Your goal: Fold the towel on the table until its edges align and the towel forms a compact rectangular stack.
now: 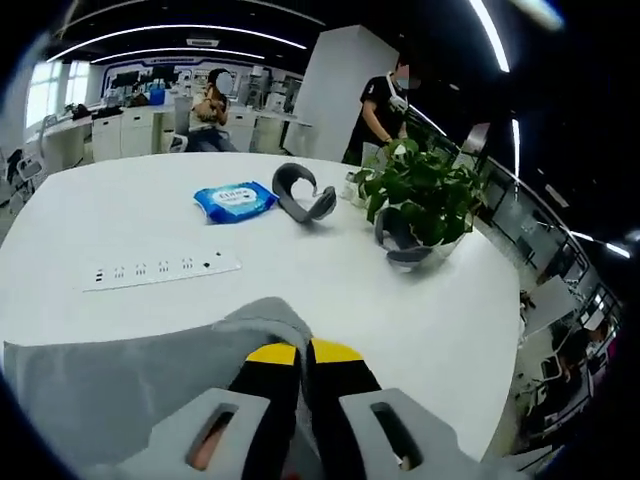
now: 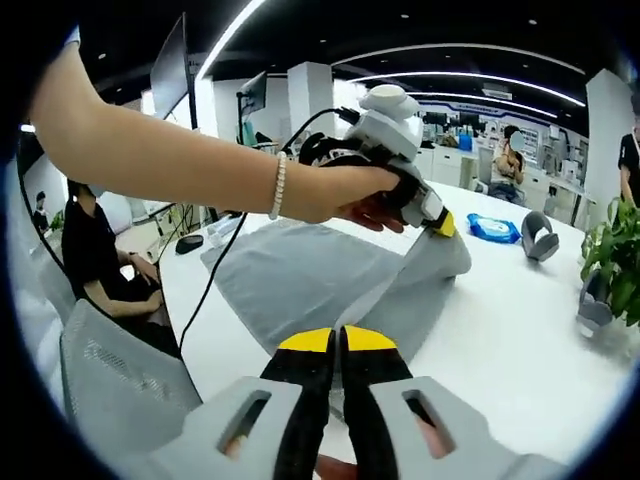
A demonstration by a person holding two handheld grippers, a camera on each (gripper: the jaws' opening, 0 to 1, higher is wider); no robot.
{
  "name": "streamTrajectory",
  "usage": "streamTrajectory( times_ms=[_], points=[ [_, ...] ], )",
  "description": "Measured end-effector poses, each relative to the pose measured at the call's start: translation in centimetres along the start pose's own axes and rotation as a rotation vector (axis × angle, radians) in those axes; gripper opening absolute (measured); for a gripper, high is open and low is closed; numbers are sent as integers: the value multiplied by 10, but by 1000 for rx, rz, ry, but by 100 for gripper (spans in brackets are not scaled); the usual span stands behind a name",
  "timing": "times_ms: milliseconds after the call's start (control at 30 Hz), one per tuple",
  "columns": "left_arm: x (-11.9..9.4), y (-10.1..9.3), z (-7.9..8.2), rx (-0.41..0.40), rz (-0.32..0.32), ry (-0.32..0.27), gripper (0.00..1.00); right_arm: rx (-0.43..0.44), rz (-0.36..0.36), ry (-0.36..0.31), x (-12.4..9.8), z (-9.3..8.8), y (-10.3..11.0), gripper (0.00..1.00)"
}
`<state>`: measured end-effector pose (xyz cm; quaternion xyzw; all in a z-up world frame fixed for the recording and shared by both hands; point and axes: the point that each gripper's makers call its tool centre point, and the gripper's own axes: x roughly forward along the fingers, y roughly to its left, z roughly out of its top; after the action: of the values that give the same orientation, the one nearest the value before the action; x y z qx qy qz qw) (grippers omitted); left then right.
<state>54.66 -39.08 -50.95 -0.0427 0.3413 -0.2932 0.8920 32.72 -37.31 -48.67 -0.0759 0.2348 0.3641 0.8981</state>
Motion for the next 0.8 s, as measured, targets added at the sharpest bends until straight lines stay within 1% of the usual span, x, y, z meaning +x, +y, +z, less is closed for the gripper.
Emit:
streamTrajectory(
  times_ms=[167,200,233,267,500,633,800],
  points=[
    [-15,18,3,10,20,-4,3,-18,19,-9,10,12,15,0],
    [-22,24,7,9,26,-16,3,-18,28,-16,13,18,22,0],
    [-23,25,7,8,27,-19,3,-18,31,-17,14,20,23,0],
    [-29,30,9,5,29,-25,3,-23,45,-22,17,26,31,0],
    [-55,58,11,-3,49,-44,2,-50,72,-29,29,46,57,0],
    [-67,67,12,11,48,-53,2,-62,83,-27,35,56,71,0],
    [-81,78,16,16,42,-65,2,-109,104,-18,46,69,92,0]
  ],
)
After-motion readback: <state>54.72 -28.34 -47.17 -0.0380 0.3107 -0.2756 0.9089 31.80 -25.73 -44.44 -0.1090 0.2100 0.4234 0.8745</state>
